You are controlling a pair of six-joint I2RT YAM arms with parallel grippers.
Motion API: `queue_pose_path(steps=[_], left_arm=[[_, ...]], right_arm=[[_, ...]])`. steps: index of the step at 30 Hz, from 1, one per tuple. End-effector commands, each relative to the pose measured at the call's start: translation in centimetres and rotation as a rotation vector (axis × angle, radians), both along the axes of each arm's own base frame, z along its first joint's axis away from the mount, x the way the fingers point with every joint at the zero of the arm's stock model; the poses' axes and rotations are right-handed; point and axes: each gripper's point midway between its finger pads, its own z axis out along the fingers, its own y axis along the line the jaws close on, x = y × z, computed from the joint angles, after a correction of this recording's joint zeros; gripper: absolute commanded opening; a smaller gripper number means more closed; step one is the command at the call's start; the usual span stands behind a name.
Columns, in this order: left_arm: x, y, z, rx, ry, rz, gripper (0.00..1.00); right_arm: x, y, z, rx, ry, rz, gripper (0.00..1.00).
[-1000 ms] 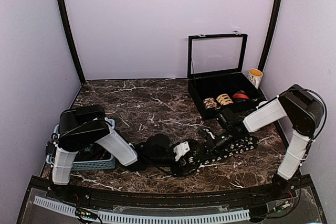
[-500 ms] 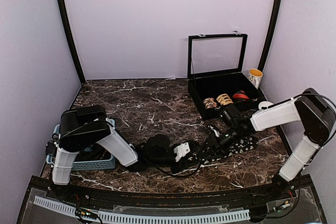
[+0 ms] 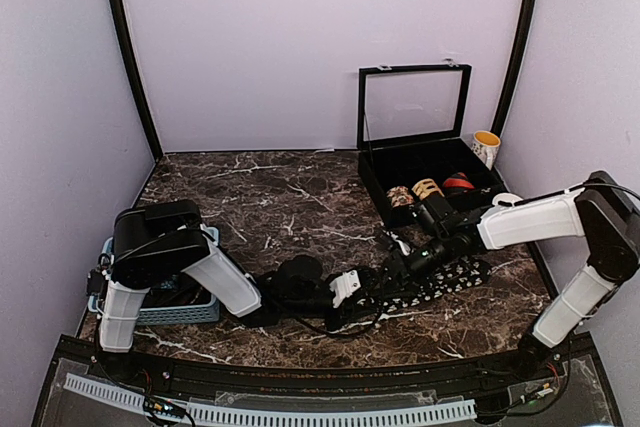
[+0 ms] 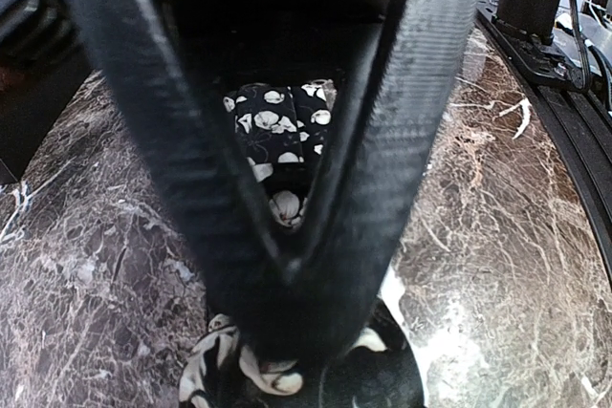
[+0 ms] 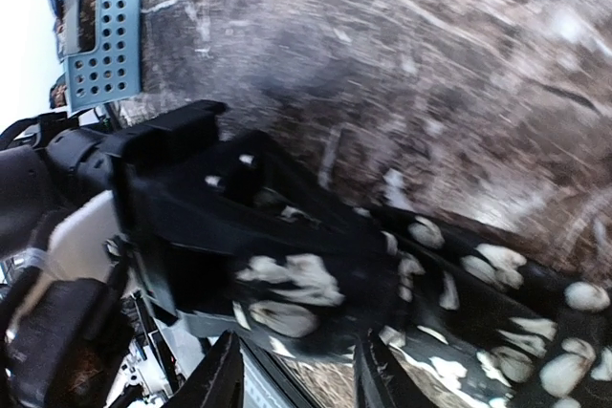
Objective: Roll the ties
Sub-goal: Roll the tie at the center of the board.
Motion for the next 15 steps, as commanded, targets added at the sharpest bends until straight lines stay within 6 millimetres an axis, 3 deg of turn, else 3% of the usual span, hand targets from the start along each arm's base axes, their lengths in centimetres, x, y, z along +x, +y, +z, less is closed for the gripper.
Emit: queue_pose_path(steps=[1,8,12,15], left_arm=[[-1.2,1.8,-3.0,0.114,0.072,-0.006,0.31],[-1.3,1.9,-3.2,0.124,0.077,-0.012,0.33],[-1.4,1.9,-3.3,0.128,0.079,-0.019,0.34],[-1.5,1.9,-3.4,0.131,0.083,-0.021,0.34]], right_arm=[[0.1,1.4,0.8,0.033,-0.030,0.036,0.37],[-0.6,1.6,-1.6,-0.006,0.019,0.067,0.36],[-0.8,1.4,-2.6,-0.038,0.026,0.077,0.25],[-0.8,1.2,-2.8,-0.049,0.028,0.071,0.04]])
